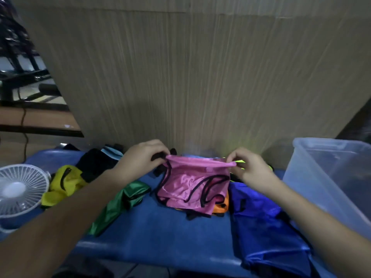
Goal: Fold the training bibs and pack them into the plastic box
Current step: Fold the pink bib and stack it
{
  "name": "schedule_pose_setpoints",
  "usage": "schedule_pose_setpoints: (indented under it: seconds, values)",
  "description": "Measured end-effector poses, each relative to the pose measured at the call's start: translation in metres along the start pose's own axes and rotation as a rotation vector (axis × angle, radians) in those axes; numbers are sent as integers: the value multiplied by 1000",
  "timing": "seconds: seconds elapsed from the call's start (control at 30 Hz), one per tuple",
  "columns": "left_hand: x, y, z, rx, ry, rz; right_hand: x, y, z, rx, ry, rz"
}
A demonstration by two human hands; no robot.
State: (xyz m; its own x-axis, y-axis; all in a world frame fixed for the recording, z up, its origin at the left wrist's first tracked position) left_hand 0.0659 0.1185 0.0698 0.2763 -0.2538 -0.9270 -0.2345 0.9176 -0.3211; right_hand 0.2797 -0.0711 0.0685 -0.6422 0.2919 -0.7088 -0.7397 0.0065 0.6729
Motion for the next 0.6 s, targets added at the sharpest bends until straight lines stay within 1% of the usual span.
schedule_pose_setpoints:
  seconds: [0.1,0.2,0.33,0.4,0.47,0.5,0.53,0.57,0.6]
  values:
    - [25,-1,-17,-7,-3,13,20,5,-17,-75,43,-107]
    - [50,-2,-34,-24,-2,132,39,6,-32,-116,114,-168]
    - [80,1,-50,45,101,149,58,13,-45,-180,176,-265]
    - [86,0,-55,63,163,116,67,11,-46,-178,250,-359]
    - [83,0,-58,68,182,68,71,5,-46,-122,381,-444]
    - [79,0,-57,72,167,33,71,3,-44,-94,435,-427]
    - [72,1,-54,78,132,-8,67,4,-41,-72,450,-350]
    - [65,2,-50,83,75,-46,60,6,-36,-57,412,-249]
    - [56,2,-43,82,1,-74,51,7,-28,-44,329,-170]
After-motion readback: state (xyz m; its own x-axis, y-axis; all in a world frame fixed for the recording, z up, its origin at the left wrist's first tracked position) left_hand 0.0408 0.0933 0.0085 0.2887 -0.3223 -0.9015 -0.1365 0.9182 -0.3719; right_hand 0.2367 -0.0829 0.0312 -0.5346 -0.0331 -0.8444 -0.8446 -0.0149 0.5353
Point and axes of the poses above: each hand's wrist, its own z-axis towards the middle knuckle, its own x-axis out of the palm, y = z × x, the point moved 8 cm from there along z, towards the middle knuckle, and after that the axes turned 12 degrees about y, right-handed, at the moved point
